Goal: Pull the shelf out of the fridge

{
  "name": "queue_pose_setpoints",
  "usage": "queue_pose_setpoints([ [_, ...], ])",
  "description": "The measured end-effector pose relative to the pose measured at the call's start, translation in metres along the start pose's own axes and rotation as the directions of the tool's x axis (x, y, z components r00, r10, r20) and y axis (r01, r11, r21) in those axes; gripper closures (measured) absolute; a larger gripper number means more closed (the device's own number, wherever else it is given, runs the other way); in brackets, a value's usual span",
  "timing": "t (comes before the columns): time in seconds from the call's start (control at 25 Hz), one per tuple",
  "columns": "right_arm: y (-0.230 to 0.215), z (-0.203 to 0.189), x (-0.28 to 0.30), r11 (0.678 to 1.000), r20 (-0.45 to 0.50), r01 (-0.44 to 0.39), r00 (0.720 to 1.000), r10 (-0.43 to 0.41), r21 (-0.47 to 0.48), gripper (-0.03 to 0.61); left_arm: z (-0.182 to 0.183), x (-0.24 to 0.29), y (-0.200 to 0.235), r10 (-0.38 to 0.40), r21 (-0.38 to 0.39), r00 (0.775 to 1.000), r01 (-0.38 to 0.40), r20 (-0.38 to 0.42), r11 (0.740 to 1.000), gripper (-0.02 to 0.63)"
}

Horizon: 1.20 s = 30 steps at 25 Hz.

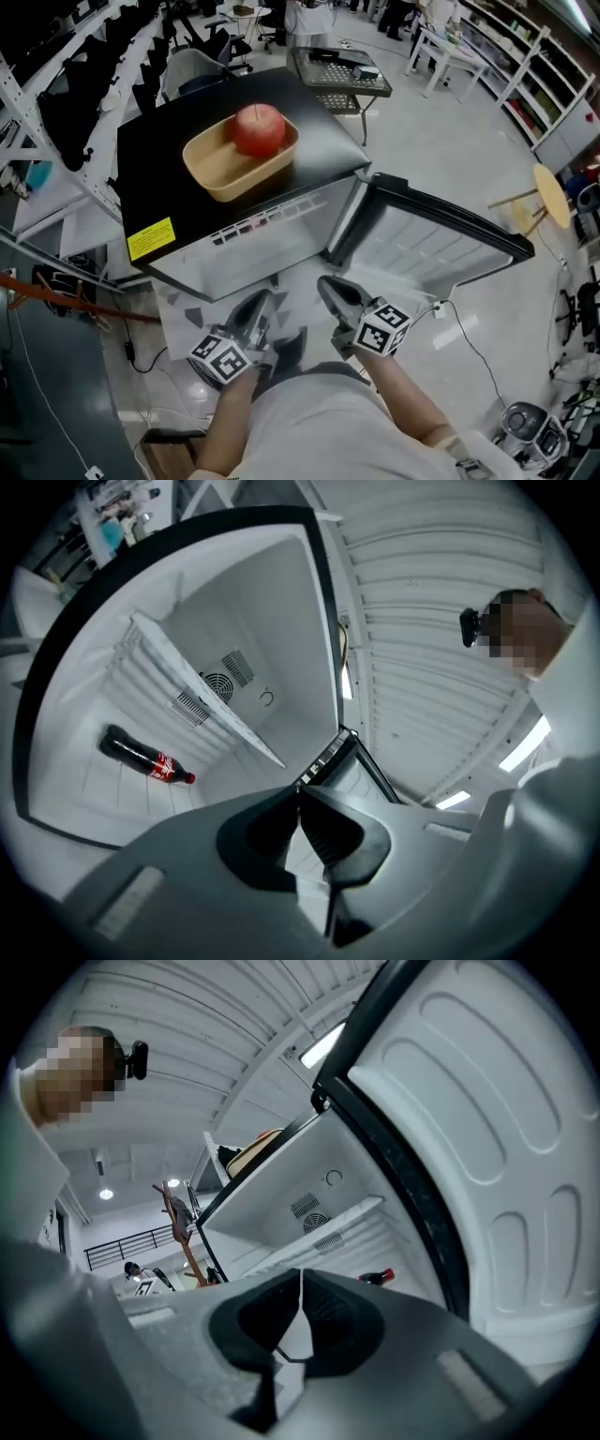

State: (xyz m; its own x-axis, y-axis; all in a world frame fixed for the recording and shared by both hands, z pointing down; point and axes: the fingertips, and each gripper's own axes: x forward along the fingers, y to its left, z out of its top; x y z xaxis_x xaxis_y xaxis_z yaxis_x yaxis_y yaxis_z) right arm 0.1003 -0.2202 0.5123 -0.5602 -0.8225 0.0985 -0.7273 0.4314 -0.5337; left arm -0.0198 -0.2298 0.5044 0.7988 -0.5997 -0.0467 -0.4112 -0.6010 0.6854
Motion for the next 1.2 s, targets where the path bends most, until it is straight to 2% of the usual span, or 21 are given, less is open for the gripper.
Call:
queue_pose_setpoints([
  [0.2, 0.002, 0.0, 0.036, 0.992, 0.021, -0.03, 0.999, 0.028, 0.122, 0.574, 0.022, -0.005, 0.021, -0.01, -0.113, 0.998, 0.018, 0.07, 0.993, 0.605],
  [0.36, 0.002, 0.009, 0.055, 0.962, 0.053, -0.066, 0.997, 0.054, 0.265, 0.563, 0.039, -0.008, 0.032, 0.006, -0.202, 0.989, 0.024, 0.146, 0.979, 0.603],
  [0.4, 0.001, 0.01, 0.059, 0.953, 0.055, -0.074, 0.997, 0.061, 0.294, 0.532, 0.043, -0.009, 0.037, 0.019, -0.223, 0.986, 0.019, 0.165, 0.975, 0.597],
  [0.52, -0.01, 0.011, 0.072, 0.935, 0.027, -0.061, 0.998, 0.054, 0.35, 0.499, 0.053, -0.008, 0.05, 0.061, -0.266, 0.976, -0.004, 0.207, 0.964, 0.514],
  [0.6, -0.015, 0.013, 0.083, 0.916, 0.034, -0.09, 0.996, 0.083, 0.391, 0.48, 0.061, -0.006, 0.058, 0.088, -0.286, 0.968, -0.017, 0.236, 0.958, 0.499],
  [0.68, -0.016, 0.019, 0.095, 0.889, 0.05, -0.132, 0.991, 0.122, 0.438, 0.448, 0.066, -0.003, 0.065, 0.105, -0.334, 0.956, -0.008, 0.274, 0.943, 0.493],
  [0.8, -0.023, 0.025, 0.11, 0.862, 0.044, -0.146, 0.989, 0.142, 0.486, 0.412, 0.074, 0.004, 0.073, 0.122, -0.418, 0.933, 0.033, 0.338, 0.908, 0.474],
  [0.92, -0.032, 0.033, 0.122, 0.848, 0.042, -0.15, 0.988, 0.149, 0.508, 0.386, 0.084, 0.013, 0.079, 0.143, -0.437, 0.918, 0.036, 0.37, 0.899, 0.456],
  [1.08, -0.042, 0.039, 0.134, 0.83, 0.041, -0.141, 0.989, 0.142, 0.54, 0.377, 0.08, 0.016, 0.088, 0.203, -0.446, 0.912, -0.025, 0.357, 0.894, 0.453],
  [1.2, -0.046, 0.042, 0.144, 0.817, 0.044, -0.144, 0.989, 0.144, 0.558, 0.377, 0.084, 0.018, 0.087, 0.186, -0.446, 0.907, 0.002, 0.377, 0.895, 0.451],
])
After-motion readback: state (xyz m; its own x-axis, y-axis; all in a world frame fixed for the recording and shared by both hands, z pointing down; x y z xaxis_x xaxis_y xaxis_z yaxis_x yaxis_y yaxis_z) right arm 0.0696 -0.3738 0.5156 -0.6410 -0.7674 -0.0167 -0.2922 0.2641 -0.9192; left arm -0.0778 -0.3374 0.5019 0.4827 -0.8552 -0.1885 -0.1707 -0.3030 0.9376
